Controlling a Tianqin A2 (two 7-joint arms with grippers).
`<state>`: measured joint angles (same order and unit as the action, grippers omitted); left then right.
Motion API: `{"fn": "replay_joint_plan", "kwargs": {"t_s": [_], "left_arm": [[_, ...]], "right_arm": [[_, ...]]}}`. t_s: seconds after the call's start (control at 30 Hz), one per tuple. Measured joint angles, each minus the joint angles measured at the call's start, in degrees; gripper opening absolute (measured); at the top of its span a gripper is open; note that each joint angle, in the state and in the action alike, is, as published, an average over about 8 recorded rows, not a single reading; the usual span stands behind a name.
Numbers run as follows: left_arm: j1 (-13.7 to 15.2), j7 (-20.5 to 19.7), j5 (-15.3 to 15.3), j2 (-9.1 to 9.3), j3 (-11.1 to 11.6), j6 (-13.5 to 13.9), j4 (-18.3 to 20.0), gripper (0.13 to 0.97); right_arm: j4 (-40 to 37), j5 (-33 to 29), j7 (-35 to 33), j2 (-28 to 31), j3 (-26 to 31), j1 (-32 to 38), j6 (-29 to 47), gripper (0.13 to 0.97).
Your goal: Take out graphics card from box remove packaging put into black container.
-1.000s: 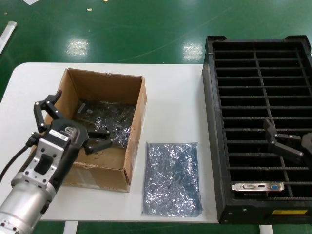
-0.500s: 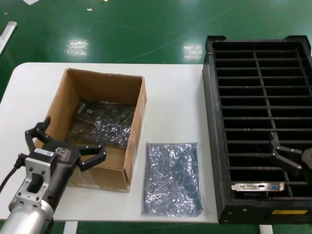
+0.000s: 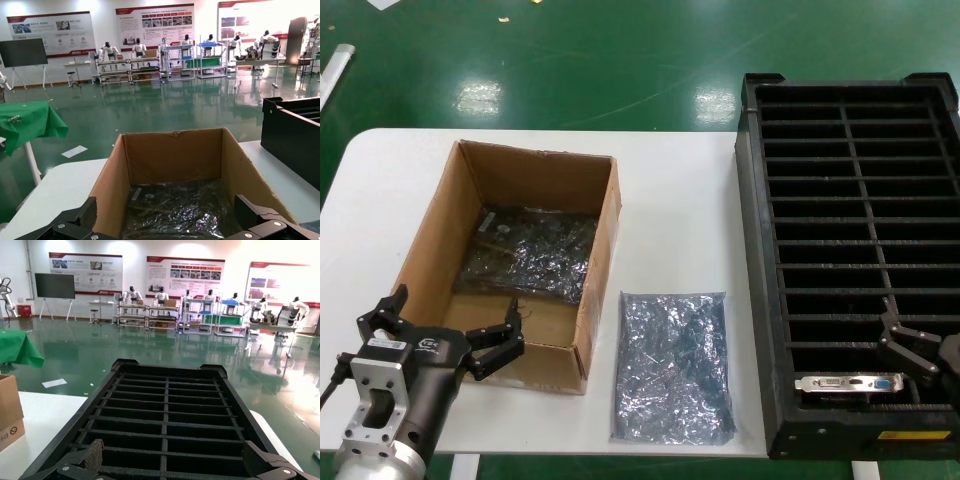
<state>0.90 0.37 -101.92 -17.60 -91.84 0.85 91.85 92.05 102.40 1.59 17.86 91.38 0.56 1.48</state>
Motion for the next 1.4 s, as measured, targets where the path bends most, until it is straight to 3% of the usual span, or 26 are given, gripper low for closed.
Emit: {"fn": "replay_joint_plan", "kwargs": {"t_s": [1.4], "left_arm": [[-0.07, -0.03, -0.10, 0.03, 0.01, -0.07, -0.01, 0.966]], "right_arm": [[-0.03, 0.06, -0.12, -0.06, 0.03, -0.05, -0.12, 0.966]]}}
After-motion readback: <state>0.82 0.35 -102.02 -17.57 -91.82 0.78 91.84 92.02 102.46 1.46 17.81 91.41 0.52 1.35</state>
